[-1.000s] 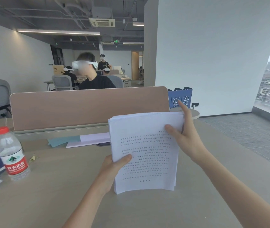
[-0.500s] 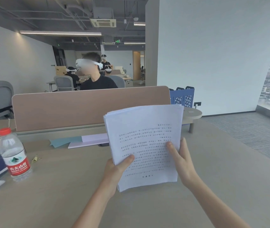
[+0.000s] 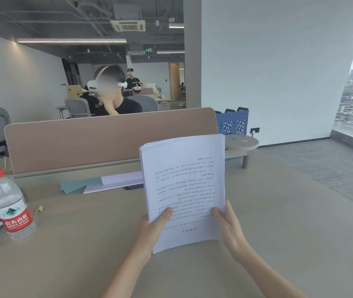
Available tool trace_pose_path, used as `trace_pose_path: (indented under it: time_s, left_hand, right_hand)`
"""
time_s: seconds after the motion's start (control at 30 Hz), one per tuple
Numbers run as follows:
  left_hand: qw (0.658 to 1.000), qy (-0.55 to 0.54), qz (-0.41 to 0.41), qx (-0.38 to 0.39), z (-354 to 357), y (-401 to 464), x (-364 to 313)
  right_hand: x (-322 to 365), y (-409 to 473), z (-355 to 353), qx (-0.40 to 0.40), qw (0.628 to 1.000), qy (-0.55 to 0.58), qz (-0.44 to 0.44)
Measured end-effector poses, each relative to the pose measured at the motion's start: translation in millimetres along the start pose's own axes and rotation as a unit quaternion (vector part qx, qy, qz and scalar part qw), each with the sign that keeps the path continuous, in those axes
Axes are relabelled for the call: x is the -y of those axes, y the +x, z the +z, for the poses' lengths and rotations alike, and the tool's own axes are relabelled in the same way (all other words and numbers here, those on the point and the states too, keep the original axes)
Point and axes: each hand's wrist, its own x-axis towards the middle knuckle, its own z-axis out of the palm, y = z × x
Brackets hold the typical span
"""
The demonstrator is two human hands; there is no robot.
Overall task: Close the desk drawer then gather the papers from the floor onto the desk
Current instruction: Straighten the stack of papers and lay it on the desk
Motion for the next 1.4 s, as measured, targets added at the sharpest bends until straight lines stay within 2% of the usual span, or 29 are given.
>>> trace_pose_path:
  time_s: [0.17, 0.3, 0.6, 0.73, 1.0, 1.17, 1.3, 1.4]
  left_hand:
    - [0.999, 0.026, -0.018, 0.042, 5, -3, -10]
    - [0.996, -0.002, -0.044, 0.076, 14, -7, -20]
    - [0.983, -0.077, -0.155, 0.067, 46, -5, -19]
    - [0.978, -0.092, -0.179, 0.054, 63, -1, -13]
    - [0.983, -0.075, -0.169, -0.003, 108, 3, -5]
    - [0.991, -0.040, -0.124, -0.005, 142, 3, -1]
    - [0.992, -0.015, -0.119, 0.025, 165, 13, 6]
    - [0.993, 0.047, -0.096, 0.049, 178, 26, 9]
  right_hand:
    - [8, 2, -13, -0.015, 0.999, -0.037, 0.027]
    - [21, 2, -24, -0.018, 0.998, -0.041, 0.044]
    - [31, 7, -59, -0.012, 0.998, -0.050, 0.043]
    - [33, 5, -77, -0.038, 0.995, -0.055, 0.070]
    - [33, 11, -118, -0.082, 0.989, -0.009, 0.121]
    - [28, 19, -148, -0.094, 0.985, -0.024, 0.143]
    - [23, 31, -175, -0.110, 0.980, -0.047, 0.159]
    - [17, 42, -197, -0.118, 0.976, -0.053, 0.173]
